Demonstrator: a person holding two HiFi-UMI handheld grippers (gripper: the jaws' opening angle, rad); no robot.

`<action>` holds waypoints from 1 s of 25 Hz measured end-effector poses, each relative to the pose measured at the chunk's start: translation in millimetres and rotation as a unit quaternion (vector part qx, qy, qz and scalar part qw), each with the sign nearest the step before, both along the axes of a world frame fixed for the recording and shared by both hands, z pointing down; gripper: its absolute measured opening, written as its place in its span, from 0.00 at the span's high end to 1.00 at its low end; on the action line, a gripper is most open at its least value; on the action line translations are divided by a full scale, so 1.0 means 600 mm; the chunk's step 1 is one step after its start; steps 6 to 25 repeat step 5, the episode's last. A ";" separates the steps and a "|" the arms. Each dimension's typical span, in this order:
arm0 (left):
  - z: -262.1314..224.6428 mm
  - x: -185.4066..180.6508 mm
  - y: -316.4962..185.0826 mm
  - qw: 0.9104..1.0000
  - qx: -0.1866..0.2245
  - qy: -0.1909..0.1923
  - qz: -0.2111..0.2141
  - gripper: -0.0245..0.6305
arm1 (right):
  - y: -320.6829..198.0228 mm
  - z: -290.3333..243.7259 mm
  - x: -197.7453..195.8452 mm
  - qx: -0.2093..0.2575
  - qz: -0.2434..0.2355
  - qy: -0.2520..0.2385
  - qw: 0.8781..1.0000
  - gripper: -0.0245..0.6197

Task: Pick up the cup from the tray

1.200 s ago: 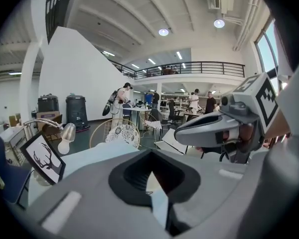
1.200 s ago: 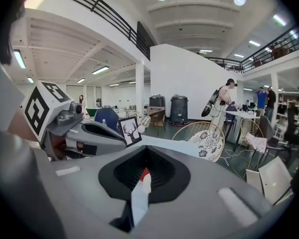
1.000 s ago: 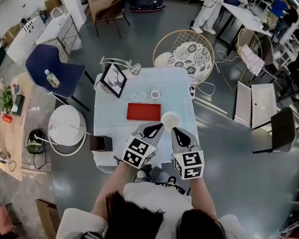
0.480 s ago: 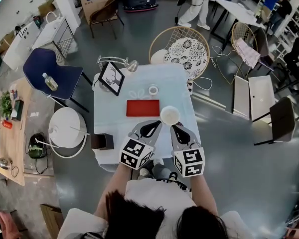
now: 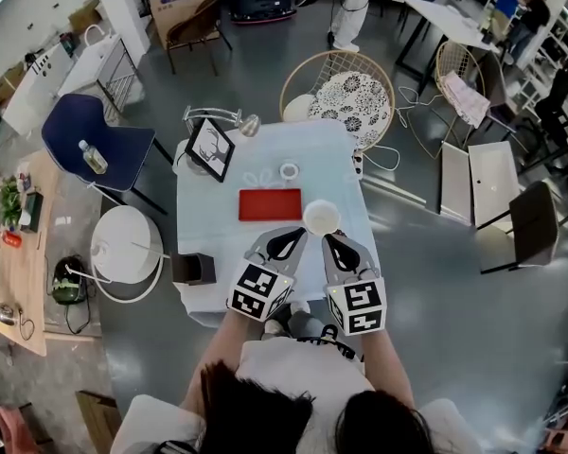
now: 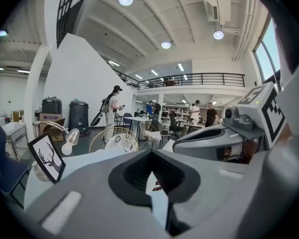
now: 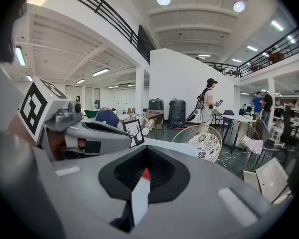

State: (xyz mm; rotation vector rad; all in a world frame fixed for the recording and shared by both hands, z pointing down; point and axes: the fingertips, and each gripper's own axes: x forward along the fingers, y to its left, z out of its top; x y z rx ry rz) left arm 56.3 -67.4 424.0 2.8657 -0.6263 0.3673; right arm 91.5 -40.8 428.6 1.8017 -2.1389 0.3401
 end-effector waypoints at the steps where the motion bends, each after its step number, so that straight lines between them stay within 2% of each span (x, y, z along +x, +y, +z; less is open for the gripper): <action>1: 0.001 -0.003 -0.003 1.000 -0.007 0.005 -0.004 0.96 | 0.000 -0.001 -0.001 0.001 -0.001 -0.001 1.000 0.93; 5: -0.001 -0.019 -0.011 0.999 -0.024 0.018 -0.021 0.96 | 0.003 -0.005 -0.006 0.001 -0.004 0.001 1.000 0.93; 25: -0.001 -0.019 -0.011 0.999 -0.024 0.018 -0.021 0.96 | 0.003 -0.005 -0.006 0.001 -0.004 0.001 1.000 0.93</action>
